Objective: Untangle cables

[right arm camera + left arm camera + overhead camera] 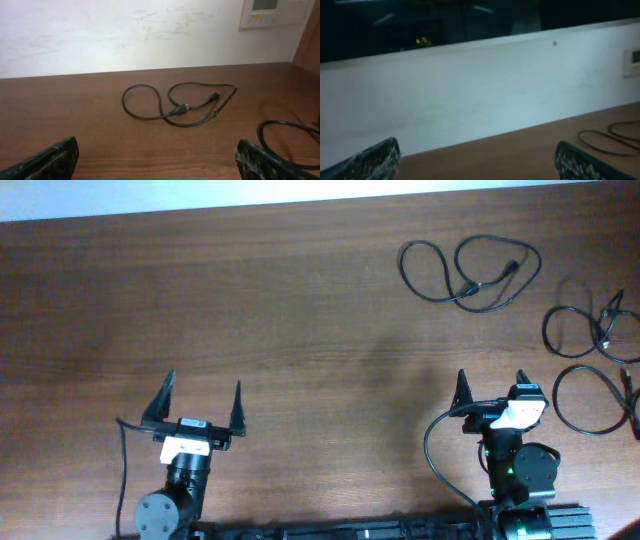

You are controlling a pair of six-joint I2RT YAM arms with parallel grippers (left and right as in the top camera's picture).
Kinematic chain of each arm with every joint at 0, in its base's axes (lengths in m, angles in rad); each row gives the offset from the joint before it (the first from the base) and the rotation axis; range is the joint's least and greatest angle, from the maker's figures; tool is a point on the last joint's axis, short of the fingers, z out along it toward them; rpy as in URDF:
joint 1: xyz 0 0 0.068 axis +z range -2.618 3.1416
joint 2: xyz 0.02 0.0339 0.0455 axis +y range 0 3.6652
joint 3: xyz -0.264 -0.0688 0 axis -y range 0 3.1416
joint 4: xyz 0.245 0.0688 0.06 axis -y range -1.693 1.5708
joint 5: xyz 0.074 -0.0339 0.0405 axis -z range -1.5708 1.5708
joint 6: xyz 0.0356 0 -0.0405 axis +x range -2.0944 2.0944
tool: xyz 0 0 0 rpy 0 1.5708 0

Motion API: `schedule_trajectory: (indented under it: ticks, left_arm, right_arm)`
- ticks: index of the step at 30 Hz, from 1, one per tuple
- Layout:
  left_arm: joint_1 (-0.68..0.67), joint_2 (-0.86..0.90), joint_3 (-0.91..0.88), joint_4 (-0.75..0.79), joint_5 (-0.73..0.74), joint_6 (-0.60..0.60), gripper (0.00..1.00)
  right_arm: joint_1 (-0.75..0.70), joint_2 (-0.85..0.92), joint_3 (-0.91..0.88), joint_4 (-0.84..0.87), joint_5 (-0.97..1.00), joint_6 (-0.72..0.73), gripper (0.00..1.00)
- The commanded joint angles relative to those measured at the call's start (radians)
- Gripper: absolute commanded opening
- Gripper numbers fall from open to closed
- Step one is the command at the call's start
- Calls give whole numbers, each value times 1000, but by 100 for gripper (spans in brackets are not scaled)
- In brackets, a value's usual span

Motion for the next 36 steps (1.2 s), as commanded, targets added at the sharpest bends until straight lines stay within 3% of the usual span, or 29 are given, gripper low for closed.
schedule_trajectory:
  ticks: [1,6,36]
  left_arm:
    - [59,-132,-48,-121,6,-40,99]
    - [151,-130,-48,-417,33,-156,99]
    - [151,-129,-47,-414,19,-156,99]
  right_arm:
    - [-6,-8,-5,-9,-2,5,99]
    - [-6,-8,-5,-9,-2,4,99]
    - [-6,-8,-5,-9,-2,5,99]
